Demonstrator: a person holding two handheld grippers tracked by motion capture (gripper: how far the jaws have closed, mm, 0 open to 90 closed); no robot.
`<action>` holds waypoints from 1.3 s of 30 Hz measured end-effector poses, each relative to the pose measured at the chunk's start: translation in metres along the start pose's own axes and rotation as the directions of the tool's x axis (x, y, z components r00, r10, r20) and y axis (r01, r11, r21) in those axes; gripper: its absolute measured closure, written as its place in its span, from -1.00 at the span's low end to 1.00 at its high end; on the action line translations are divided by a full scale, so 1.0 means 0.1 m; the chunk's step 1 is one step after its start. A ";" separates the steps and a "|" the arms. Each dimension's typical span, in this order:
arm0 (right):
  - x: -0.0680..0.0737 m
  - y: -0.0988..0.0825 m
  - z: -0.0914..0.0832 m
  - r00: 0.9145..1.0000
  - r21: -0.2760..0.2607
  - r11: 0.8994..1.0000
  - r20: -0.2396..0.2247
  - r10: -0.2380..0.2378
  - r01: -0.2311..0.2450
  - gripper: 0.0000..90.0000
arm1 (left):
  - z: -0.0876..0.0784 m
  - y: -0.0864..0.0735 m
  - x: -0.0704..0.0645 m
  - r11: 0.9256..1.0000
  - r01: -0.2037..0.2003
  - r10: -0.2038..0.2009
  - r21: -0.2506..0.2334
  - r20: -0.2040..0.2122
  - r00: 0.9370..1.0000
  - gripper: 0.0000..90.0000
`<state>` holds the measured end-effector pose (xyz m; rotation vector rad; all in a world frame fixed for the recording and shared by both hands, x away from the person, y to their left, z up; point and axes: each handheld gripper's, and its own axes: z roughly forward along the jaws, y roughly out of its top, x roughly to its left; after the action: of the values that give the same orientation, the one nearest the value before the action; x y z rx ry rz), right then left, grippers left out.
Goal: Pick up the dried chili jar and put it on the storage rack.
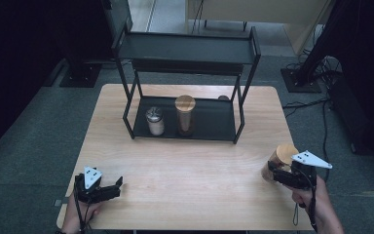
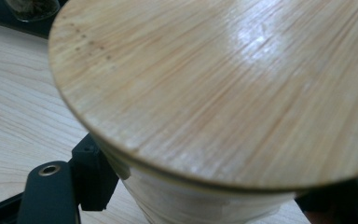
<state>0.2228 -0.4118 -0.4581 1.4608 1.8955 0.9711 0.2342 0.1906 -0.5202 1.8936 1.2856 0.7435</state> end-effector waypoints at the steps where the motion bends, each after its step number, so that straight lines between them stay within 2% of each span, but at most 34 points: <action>1: 0.01 0.00 0.00 1.000 0.000 1.000 0.000 -0.002 0.002 -0.46 | 0.00 0.00 0.00 1.000 0.001 -0.001 -0.001 0.000 1.000 -0.99; 21: 0.29 0.17 0.20 0.998 0.004 0.999 -0.054 -0.036 0.037 -0.45 | 0.00 0.00 0.00 1.000 0.001 -0.001 -0.003 0.002 1.000 -0.99; 39: 0.59 0.36 0.40 0.992 0.002 0.997 -0.102 -0.073 0.074 -0.45 | -0.01 0.00 0.01 1.000 0.004 -0.004 -0.007 0.006 1.000 -0.99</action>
<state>0.2598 -0.3412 -0.4524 1.3578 2.0121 1.0234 0.2336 0.1914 -0.5200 1.8859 1.2814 0.7388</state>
